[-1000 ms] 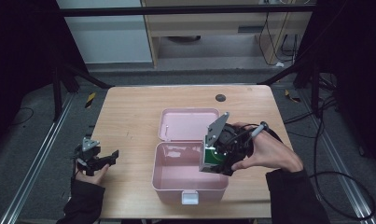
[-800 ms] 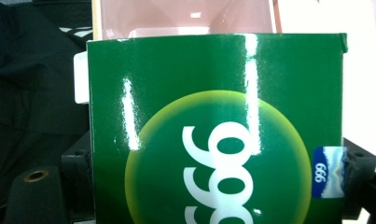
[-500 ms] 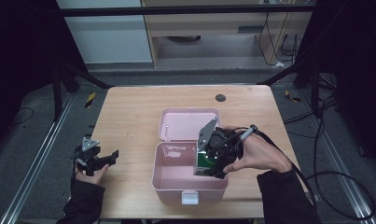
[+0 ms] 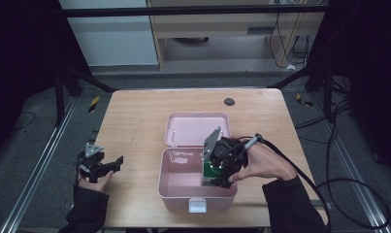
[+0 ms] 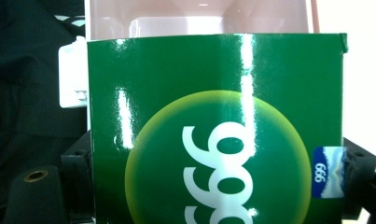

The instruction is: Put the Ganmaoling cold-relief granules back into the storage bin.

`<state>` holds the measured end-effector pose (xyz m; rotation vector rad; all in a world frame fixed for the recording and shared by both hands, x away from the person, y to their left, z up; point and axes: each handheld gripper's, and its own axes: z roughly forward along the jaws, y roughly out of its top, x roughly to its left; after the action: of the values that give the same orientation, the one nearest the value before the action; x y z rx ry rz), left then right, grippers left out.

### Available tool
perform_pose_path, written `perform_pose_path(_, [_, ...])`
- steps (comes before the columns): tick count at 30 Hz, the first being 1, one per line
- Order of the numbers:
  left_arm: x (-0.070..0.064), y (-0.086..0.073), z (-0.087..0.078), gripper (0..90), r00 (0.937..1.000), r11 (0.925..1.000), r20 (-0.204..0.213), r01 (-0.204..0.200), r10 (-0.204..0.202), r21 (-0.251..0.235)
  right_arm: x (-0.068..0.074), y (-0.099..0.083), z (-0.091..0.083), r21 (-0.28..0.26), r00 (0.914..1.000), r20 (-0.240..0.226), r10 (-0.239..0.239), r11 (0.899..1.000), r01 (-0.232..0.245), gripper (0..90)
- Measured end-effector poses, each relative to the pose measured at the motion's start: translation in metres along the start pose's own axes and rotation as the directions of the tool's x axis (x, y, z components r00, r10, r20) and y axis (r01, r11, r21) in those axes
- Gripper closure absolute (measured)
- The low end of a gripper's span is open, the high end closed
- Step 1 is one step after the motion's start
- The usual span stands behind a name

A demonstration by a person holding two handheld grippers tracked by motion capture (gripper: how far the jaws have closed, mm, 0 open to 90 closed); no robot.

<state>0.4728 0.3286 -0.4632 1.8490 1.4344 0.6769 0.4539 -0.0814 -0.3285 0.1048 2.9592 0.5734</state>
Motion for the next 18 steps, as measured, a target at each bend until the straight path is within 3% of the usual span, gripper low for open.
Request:
perform_pose_path(9, [0.001, 0.0, -0.001, 20.6, 1.0, 1.0, 0.0, 0.003, -0.003, -0.004, 0.0, 0.0, 0.013, 0.026, 0.9995, 0.007, -0.031, 0.999, 0.031, 15.6])
perform_pose_path(18, [0.001, 0.0, 0.0, 20.6, 1.0, 1.0, 0.0, -0.001, 0.001, -0.001, -0.001, -0.009, 0.025, 0.039, 0.9998, -0.014, -0.016, 0.999, 0.016, 15.6])
